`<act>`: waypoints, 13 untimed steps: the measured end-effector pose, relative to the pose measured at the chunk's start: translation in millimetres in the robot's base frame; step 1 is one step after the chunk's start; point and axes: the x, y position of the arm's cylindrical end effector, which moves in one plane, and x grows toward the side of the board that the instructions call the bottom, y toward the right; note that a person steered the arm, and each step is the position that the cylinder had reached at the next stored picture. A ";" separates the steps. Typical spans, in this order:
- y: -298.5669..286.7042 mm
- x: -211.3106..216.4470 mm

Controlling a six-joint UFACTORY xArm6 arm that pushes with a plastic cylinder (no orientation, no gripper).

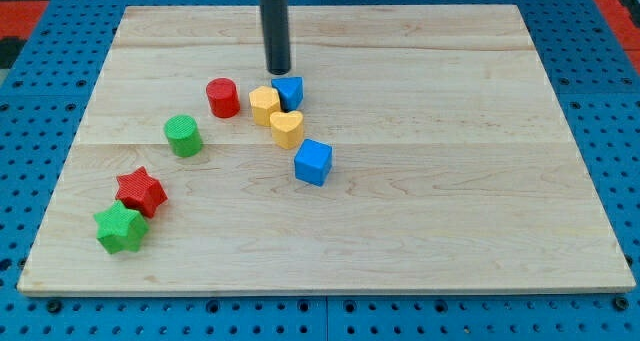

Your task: Push blue triangle above blue cube

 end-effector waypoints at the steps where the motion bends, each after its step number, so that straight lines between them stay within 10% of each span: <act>1: -12.4 18.1; 4: 97.4 52.9; 13: 24.0 73.3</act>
